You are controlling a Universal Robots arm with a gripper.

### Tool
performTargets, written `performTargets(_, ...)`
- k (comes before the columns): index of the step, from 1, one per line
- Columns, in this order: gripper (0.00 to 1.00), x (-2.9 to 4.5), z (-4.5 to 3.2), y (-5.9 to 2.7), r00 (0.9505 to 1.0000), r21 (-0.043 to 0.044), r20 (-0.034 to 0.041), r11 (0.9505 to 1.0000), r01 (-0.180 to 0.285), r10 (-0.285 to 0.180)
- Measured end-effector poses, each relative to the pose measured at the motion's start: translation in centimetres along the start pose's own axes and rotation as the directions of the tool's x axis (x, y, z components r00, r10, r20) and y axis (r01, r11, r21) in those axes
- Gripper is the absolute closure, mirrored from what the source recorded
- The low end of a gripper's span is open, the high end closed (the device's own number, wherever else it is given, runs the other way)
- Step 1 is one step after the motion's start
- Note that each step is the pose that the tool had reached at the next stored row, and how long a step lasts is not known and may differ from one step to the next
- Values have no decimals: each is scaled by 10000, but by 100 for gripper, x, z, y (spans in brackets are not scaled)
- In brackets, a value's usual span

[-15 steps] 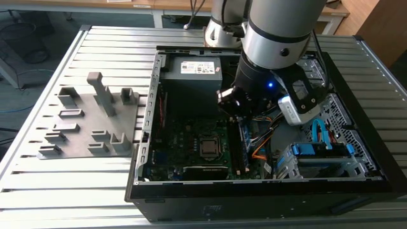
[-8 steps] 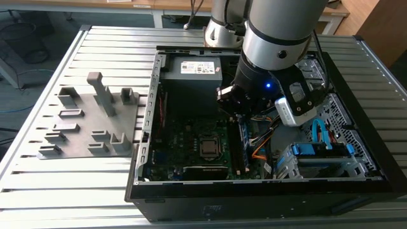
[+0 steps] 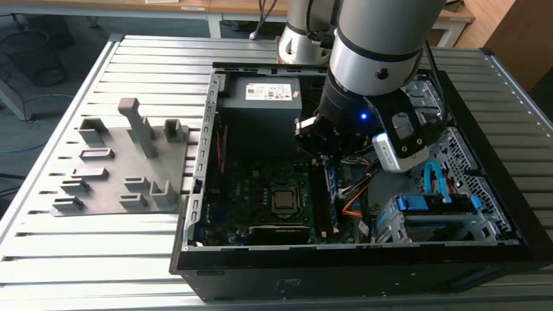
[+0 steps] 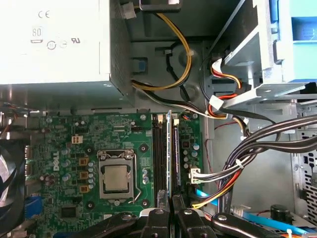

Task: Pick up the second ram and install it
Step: 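Insert the second ram into the second slot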

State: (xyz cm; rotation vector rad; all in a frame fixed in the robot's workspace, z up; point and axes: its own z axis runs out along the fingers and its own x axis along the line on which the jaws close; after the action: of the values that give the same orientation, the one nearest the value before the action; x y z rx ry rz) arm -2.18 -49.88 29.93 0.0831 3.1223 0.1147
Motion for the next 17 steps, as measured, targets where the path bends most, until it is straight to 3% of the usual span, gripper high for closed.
performTargets(17, 86, -1, 84, -44, 10000, 3, -1, 10000, 3, -3)
